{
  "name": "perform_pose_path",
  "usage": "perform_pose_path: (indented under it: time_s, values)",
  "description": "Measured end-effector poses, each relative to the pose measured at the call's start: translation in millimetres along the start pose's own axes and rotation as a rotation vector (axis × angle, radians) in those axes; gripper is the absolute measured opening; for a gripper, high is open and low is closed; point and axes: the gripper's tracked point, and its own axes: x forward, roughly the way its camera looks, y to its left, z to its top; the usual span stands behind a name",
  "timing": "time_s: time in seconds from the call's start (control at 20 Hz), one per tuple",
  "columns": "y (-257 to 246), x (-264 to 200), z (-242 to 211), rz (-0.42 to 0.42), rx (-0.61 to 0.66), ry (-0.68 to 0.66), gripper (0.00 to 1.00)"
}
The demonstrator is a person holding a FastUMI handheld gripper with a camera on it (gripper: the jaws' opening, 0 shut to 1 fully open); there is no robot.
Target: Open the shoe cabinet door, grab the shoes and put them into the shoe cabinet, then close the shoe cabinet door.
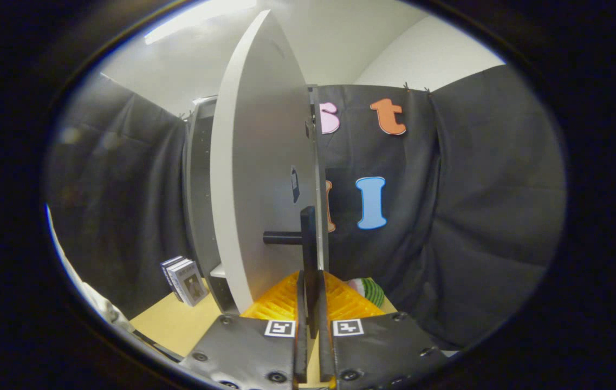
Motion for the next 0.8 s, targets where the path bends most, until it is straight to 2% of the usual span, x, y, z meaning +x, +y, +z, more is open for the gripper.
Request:
perform_pose_path:
  time_s: [0.45, 0.8]
  values:
    - [-51.5, 3.0, 2.2, 0.047, 0.082, -0.020, 0.07]
    - [-61.0, 1.6, 3.1, 0.088, 0.033, -0.013, 0.06]
